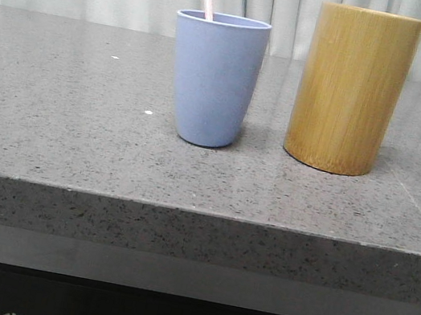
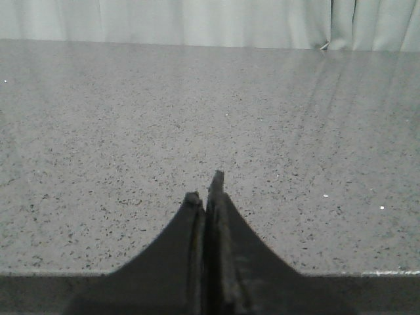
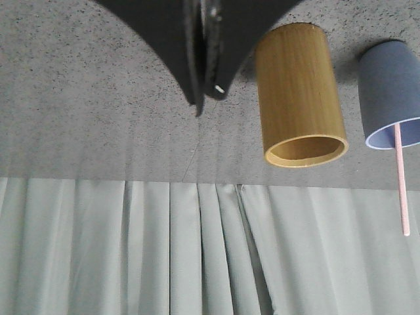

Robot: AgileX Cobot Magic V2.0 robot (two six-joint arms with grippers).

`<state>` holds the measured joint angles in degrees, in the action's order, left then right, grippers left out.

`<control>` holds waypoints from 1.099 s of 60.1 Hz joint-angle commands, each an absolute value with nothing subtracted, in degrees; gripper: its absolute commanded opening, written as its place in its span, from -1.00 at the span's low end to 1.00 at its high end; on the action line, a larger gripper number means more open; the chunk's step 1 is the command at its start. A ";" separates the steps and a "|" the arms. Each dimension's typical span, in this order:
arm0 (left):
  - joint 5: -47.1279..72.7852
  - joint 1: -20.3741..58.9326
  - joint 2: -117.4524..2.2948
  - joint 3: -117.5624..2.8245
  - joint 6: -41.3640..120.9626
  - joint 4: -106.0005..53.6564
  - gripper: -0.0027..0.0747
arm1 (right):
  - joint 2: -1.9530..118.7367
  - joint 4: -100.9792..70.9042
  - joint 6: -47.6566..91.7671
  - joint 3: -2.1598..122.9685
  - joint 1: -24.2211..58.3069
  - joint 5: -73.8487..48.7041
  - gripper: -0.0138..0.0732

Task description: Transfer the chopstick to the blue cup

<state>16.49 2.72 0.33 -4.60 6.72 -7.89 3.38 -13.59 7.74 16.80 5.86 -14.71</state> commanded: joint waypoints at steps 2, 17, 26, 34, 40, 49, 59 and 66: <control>5.91 2.60 1.75 -1.93 6.16 -8.60 -0.98 | 3.96 -13.96 8.10 18.28 5.53 -9.72 -0.96; 4.25 2.60 1.75 0.48 6.16 -8.60 -0.98 | 3.96 -13.96 8.10 18.28 5.53 -9.72 -0.96; 4.68 2.60 1.75 0.48 6.16 -8.60 -0.98 | 3.96 -13.96 8.10 18.28 5.53 -9.72 -0.96; 4.68 2.60 1.75 0.48 6.16 -8.60 -0.98 | 3.96 -13.96 8.10 18.28 5.53 -9.72 -0.96; 4.68 2.60 1.75 0.48 6.16 -8.60 -0.98 | 3.96 -13.96 8.10 18.28 5.53 -9.72 -0.96; 4.68 2.60 1.75 0.48 6.16 -8.60 -0.98 | 3.96 -13.96 8.10 18.28 5.53 -9.72 -0.96; 4.68 2.60 1.75 0.48 6.16 -8.60 -0.98 | 3.96 -13.96 8.10 18.28 5.53 -9.72 -0.96; 4.68 2.60 1.75 0.48 6.16 -8.60 -0.98 | 3.96 -13.96 8.10 18.28 5.53 -9.72 -0.96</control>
